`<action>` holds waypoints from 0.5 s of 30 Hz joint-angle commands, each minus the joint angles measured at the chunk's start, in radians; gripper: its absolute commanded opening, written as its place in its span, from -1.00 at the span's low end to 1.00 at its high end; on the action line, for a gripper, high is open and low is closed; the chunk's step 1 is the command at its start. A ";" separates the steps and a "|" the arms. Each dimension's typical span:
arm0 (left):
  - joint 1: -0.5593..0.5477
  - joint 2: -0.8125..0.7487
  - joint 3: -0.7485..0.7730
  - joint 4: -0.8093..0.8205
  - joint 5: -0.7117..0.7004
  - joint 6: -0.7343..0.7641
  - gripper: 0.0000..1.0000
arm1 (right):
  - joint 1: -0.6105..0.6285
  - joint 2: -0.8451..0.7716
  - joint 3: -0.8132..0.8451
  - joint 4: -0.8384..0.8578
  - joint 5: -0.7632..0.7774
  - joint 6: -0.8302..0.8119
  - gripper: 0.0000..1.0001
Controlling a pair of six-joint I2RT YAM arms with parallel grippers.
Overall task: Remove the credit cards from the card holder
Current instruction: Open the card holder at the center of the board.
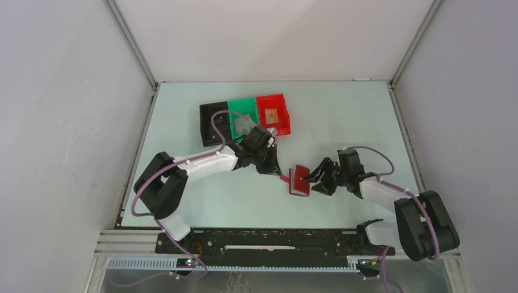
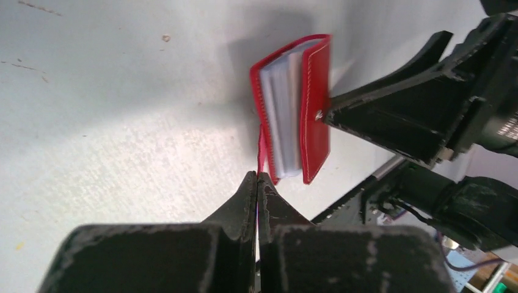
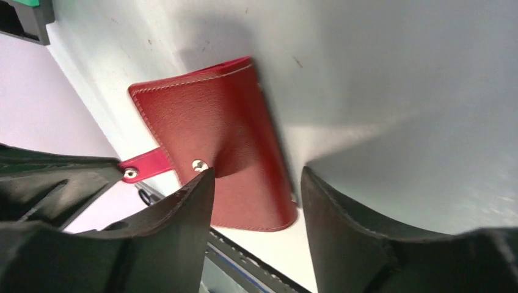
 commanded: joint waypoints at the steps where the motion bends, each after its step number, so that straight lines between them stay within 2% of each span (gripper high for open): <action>1: 0.006 -0.101 -0.037 0.109 0.074 -0.043 -1.00 | -0.033 -0.081 0.048 -0.260 0.132 -0.156 0.37; 5: 0.006 -0.128 -0.049 0.172 0.124 -0.062 -1.00 | -0.005 -0.145 0.077 -0.318 0.163 -0.167 0.42; 12: 0.005 -0.148 -0.029 0.206 0.206 -0.093 -1.00 | 0.192 -0.194 0.168 -0.352 0.301 -0.104 0.55; 15: 0.004 -0.155 -0.018 0.212 0.219 -0.100 -1.00 | 0.232 -0.214 0.182 -0.328 0.342 -0.068 0.56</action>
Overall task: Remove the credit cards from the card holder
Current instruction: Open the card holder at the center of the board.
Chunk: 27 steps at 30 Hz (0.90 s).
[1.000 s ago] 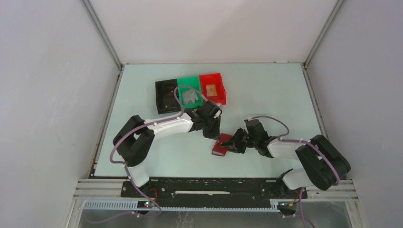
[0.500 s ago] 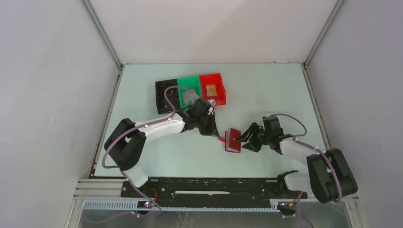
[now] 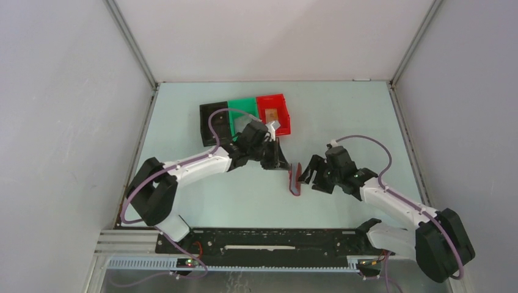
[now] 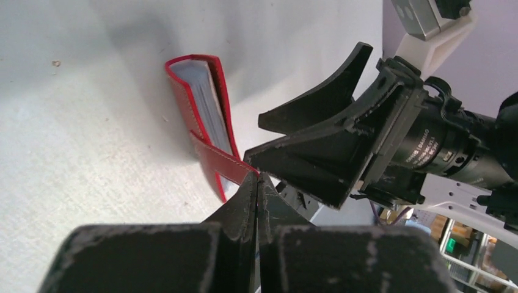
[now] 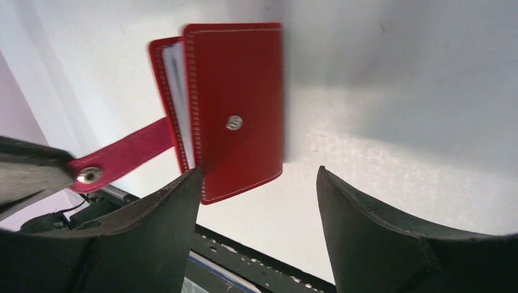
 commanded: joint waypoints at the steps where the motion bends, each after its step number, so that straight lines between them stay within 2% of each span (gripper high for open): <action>1: 0.003 -0.061 0.012 0.055 0.066 -0.029 -1.00 | 0.051 -0.042 0.048 0.003 0.114 0.057 0.56; 11: 0.002 -0.062 0.001 0.051 0.079 -0.020 -1.00 | 0.092 -0.025 0.106 -0.057 0.191 0.041 0.52; 15: 0.008 -0.072 -0.006 0.011 0.048 0.007 -1.00 | 0.091 0.023 0.109 -0.086 0.233 0.043 0.38; 20: 0.030 -0.097 -0.044 -0.059 -0.008 0.061 -1.00 | 0.090 0.034 0.108 -0.104 0.245 0.031 -0.01; 24: 0.073 -0.113 -0.101 -0.124 -0.071 0.110 -1.00 | 0.088 0.016 0.109 -0.114 0.249 0.020 -0.54; 27: 0.108 -0.095 -0.136 -0.143 -0.113 0.141 -1.00 | 0.087 0.017 0.109 -0.122 0.249 0.017 -0.75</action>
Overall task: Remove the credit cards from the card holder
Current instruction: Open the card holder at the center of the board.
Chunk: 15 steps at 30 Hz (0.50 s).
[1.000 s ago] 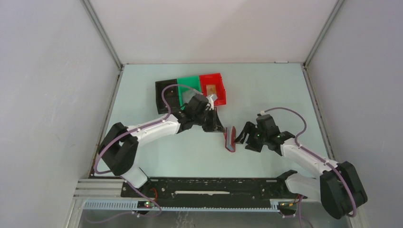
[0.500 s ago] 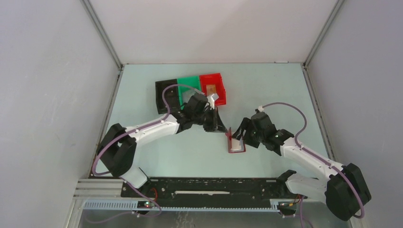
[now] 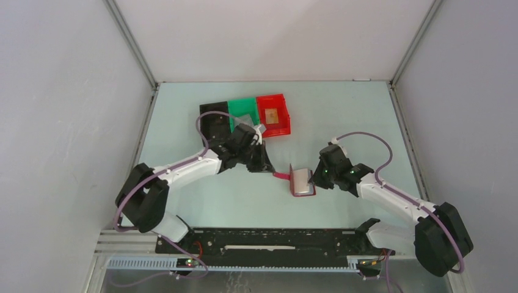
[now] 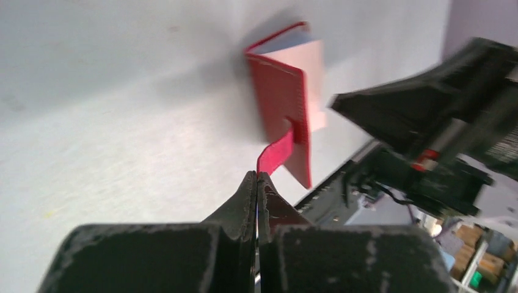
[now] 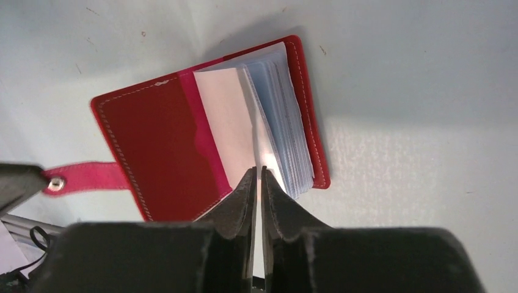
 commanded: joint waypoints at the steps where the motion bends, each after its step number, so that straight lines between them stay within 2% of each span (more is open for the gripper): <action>1: 0.054 0.007 -0.061 -0.072 -0.093 0.087 -1.00 | -0.001 -0.018 0.024 -0.023 0.033 -0.012 -0.76; 5: 0.060 0.098 -0.040 -0.119 -0.165 0.136 -1.00 | -0.012 0.003 0.024 -0.023 0.027 -0.015 -0.78; 10: 0.059 0.153 -0.022 -0.122 -0.167 0.137 -0.97 | -0.030 0.029 0.024 -0.010 0.016 -0.025 -0.77; 15: 0.060 0.145 -0.012 -0.153 -0.209 0.144 -0.61 | -0.009 0.074 0.024 0.038 -0.033 -0.030 -0.73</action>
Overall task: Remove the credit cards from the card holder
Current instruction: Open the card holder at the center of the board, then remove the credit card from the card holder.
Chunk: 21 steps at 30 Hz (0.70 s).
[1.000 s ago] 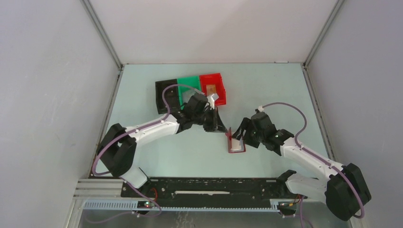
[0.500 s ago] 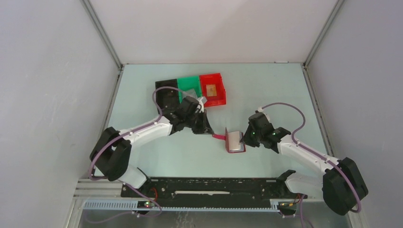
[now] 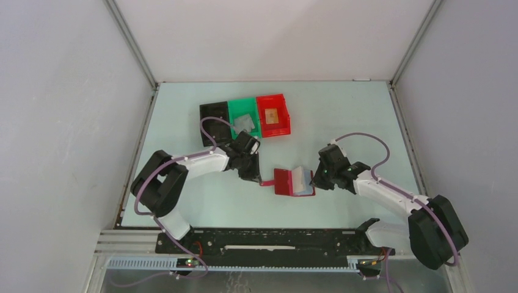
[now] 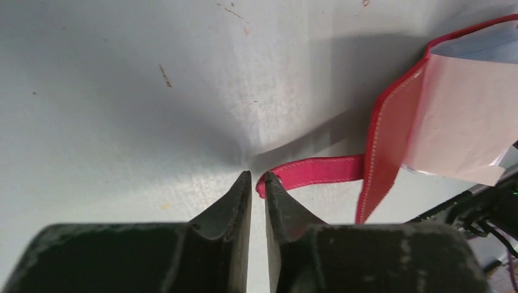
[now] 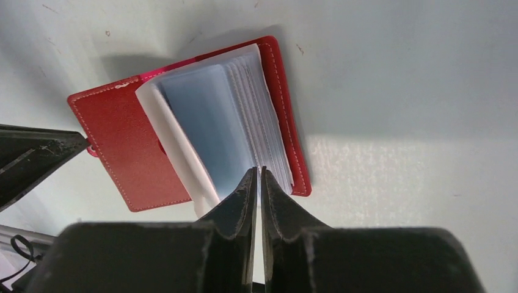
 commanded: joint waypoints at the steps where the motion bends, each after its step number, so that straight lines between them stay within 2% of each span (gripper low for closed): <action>1: 0.001 -0.025 0.030 -0.028 -0.060 0.033 -0.53 | 0.029 0.036 0.024 0.066 -0.050 -0.015 -0.72; 11: 0.001 -0.103 0.065 -0.105 -0.111 0.052 -0.29 | 0.091 0.055 0.024 0.163 -0.111 0.024 -0.65; 15: 0.001 -0.167 0.080 -0.141 -0.144 0.066 -0.09 | 0.119 0.071 0.026 0.212 -0.127 0.023 -0.55; 18: 0.002 -0.215 0.092 -0.158 -0.150 0.067 0.06 | 0.137 0.122 0.054 0.226 -0.132 0.024 -0.51; 21: 0.001 -0.256 0.097 -0.156 -0.137 0.053 0.09 | 0.149 0.192 0.080 0.258 -0.140 0.025 -0.51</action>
